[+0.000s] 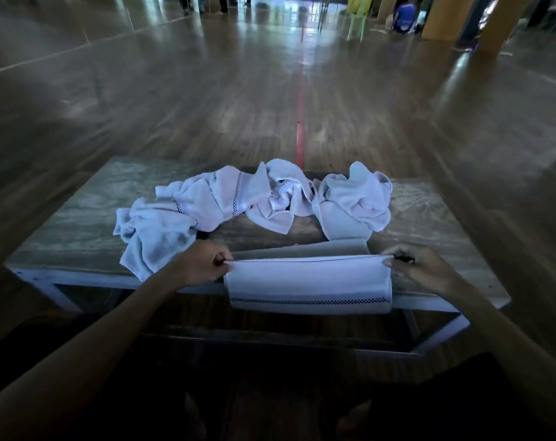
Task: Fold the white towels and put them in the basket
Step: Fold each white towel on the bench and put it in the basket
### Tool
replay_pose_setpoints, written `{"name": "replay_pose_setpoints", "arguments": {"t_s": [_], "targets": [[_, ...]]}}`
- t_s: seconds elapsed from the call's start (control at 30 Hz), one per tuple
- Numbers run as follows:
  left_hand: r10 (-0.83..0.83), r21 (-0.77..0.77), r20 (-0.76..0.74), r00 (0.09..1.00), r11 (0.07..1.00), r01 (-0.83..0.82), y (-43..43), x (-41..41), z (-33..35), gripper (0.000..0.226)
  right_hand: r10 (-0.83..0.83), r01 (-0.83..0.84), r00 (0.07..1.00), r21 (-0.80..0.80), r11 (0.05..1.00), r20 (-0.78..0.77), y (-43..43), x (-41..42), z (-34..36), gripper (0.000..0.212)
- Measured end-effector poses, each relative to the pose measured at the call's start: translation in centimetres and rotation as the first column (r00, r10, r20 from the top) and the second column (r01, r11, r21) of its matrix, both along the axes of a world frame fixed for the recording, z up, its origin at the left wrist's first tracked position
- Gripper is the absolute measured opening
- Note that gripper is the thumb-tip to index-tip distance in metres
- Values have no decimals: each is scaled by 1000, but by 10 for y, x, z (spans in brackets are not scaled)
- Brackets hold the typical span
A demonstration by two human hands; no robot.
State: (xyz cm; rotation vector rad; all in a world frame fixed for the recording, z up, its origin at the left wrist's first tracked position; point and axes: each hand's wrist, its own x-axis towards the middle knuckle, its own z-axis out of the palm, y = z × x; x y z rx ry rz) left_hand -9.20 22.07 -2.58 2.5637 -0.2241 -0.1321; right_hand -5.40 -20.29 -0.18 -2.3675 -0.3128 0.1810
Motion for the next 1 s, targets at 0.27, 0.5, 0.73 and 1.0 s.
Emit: {"name": "replay_pose_setpoints", "arguments": {"t_s": [0.27,0.5,0.73,1.0], "targets": [[1,67,72,997,998,-6,8,20,-19,3,-9,17,993,-73,997,121,25,58,-24,9],[6,69,97,995,998,-13,9,32,-27,11,47,-31,997,-264,964,53,32,82,-37,7],[83,31,58,995,996,-85,2,32,-20,18,32,-21,998,-200,979,51,31,73,-31,17],[34,184,89,995,982,-49,3,14,-10,16,93,-50,983,-255,966,158,23,47,-18,10]]}}
